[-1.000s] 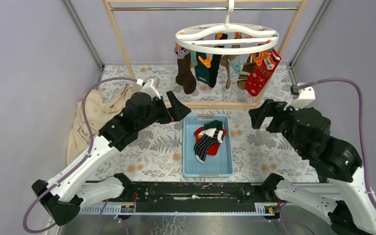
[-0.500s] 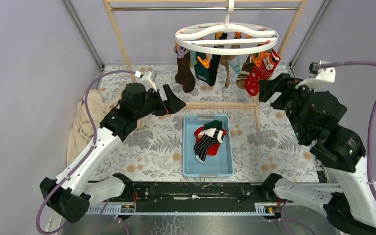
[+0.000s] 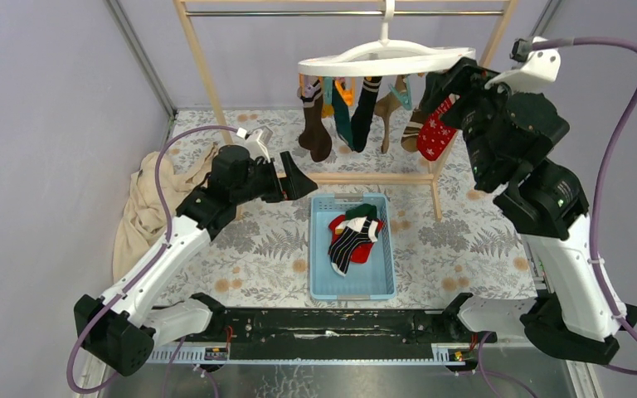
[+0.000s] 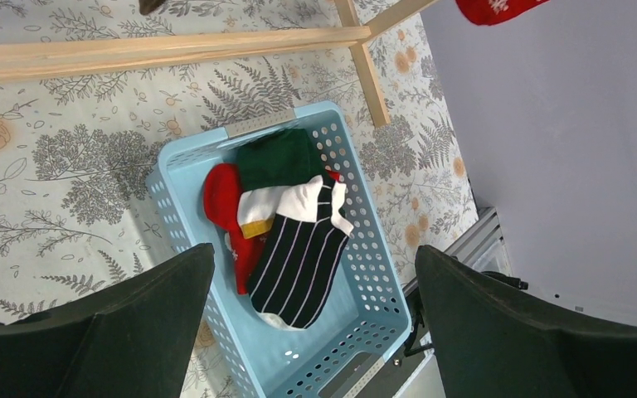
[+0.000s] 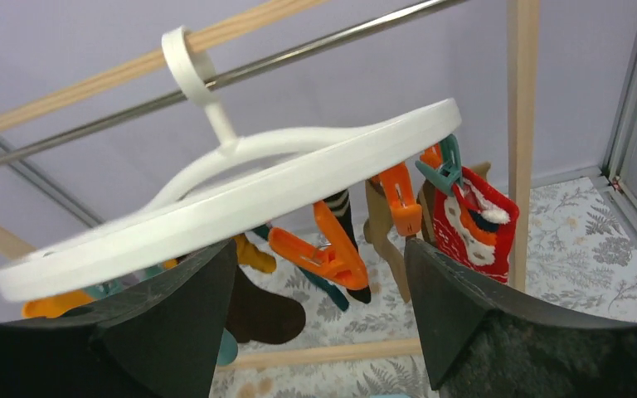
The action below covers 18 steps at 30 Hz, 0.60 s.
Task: Remove the socks clipped to the hanger
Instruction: Adjust the hanger on the clothesline.
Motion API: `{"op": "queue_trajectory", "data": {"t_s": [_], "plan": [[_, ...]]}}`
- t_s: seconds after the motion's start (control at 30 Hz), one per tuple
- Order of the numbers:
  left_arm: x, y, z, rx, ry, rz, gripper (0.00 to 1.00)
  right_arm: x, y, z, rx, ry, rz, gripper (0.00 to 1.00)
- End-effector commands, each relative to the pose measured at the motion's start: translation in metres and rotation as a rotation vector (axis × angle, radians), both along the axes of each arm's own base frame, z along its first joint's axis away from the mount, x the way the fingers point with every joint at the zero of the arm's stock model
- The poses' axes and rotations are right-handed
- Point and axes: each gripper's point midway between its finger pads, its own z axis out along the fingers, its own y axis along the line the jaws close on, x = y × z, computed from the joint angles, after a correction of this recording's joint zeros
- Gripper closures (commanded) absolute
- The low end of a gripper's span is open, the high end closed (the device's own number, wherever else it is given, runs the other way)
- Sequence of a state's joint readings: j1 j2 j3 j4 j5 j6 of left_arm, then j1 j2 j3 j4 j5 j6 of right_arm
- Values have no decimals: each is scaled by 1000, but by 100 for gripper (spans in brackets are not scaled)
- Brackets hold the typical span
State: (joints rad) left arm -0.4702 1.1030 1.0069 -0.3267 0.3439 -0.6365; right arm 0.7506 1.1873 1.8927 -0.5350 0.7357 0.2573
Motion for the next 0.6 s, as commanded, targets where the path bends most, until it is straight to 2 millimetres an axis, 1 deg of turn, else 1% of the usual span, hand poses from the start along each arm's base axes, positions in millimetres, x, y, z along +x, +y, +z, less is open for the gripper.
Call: {"op": "queue_trajectory", "data": {"t_s": [0.0,0.07,0.17,0.27,0.37,0.47,0.57], "plan": [[1,-3,18,-43,-79,-27,1,13,-7,27,90,-70,-13,19],[-1,-1,19,-43,-83,-26,1,23,-11,26,132,-65,-9,18],[-2,1,18,-32,-83,-23,1,36,-10,18,160,-42,18,18],[-3,4,19,-24,-88,-17,1,40,-8,9,165,-20,27,17],[-4,7,19,-19,-91,-8,1,39,-10,-3,159,3,26,18],[-4,8,17,-15,-90,-2,1,37,-10,-25,137,49,26,18],[-2,8,17,-15,-86,-1,1,34,-8,-54,122,99,40,13]]}}
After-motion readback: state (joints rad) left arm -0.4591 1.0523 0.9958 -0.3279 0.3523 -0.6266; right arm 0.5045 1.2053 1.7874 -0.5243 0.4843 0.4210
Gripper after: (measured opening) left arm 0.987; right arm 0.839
